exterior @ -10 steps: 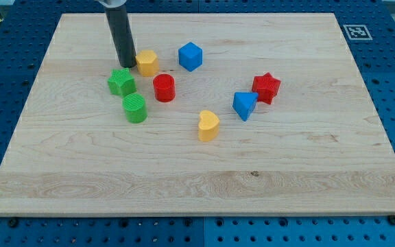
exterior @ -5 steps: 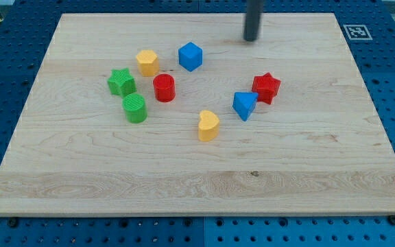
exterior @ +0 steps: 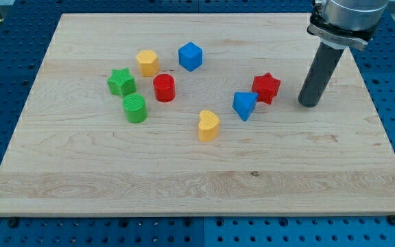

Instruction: Move the red star towards left

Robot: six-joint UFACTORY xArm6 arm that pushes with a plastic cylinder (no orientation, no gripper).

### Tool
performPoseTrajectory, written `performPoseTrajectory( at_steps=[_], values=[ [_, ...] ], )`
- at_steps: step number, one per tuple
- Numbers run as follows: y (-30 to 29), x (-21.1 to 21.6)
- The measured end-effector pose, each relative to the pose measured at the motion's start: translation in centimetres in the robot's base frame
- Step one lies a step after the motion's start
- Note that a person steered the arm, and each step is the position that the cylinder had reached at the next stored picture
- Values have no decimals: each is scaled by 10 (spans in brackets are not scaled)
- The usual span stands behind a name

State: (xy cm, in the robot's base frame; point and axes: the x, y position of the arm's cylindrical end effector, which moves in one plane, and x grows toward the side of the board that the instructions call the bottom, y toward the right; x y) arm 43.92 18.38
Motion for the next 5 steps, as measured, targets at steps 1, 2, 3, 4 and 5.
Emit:
performPoseTrajectory(
  at_steps=[1,2,3,4,5],
  values=[
    [-14,-4],
    [-36,-10],
    [-49,-22],
    [-60,-38],
    [-67,-45]
  ],
)
